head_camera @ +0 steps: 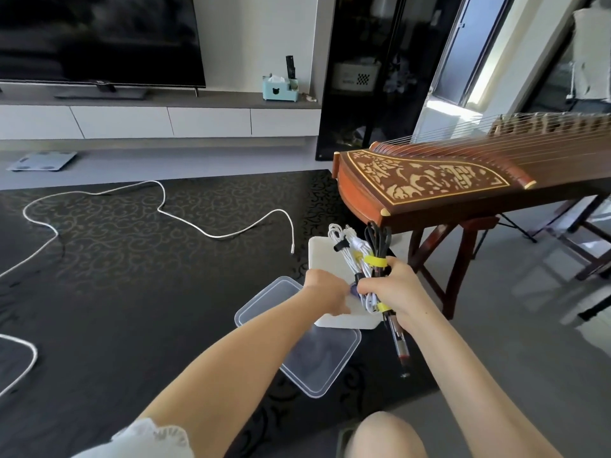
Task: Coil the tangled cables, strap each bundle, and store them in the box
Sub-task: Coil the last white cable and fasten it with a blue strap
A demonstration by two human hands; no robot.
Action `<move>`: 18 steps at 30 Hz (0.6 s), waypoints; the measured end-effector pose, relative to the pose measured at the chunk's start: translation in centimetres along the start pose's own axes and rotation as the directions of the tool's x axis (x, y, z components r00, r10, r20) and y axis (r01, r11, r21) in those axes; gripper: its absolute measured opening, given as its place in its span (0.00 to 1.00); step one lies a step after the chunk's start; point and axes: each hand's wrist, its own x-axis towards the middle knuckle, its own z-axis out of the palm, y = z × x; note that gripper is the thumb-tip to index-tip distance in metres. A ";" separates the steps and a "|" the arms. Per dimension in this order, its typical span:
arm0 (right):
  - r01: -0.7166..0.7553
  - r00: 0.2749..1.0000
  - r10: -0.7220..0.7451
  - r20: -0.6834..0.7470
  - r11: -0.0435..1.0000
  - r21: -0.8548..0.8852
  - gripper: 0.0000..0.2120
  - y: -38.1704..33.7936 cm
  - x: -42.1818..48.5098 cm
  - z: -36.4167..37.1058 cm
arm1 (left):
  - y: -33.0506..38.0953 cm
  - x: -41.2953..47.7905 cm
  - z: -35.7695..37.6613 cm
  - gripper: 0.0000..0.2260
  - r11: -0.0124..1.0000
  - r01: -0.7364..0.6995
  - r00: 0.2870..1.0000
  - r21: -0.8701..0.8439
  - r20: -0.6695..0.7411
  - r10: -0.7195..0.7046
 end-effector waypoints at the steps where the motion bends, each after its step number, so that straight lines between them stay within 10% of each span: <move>1: -0.004 1.000 0.004 -0.008 1.000 0.006 0.13 0.1 0.2 0.0 | 0.0 0.0 -0.3 0.16 1.000 0.005 0.999 0.010 0.033 -0.006; 7: -0.055 0.998 0.055 -0.009 0.998 0.017 0.13 0.6 0.7 -0.5 | 0.5 0.3 -0.5 0.33 0.999 0.001 1.000 0.037 -0.028 0.000; 14: -0.075 0.997 0.075 0.014 0.995 0.066 0.13 1.2 0.9 -1.0 | 1.7 0.6 0.4 0.06 0.972 -0.133 0.986 -0.193 -0.125 0.110; 18: -0.063 0.998 0.063 0.004 0.995 0.072 0.13 1.3 1.2 -1.0 | 1.0 0.3 0.1 0.10 0.935 -0.075 0.980 -0.346 -0.197 0.006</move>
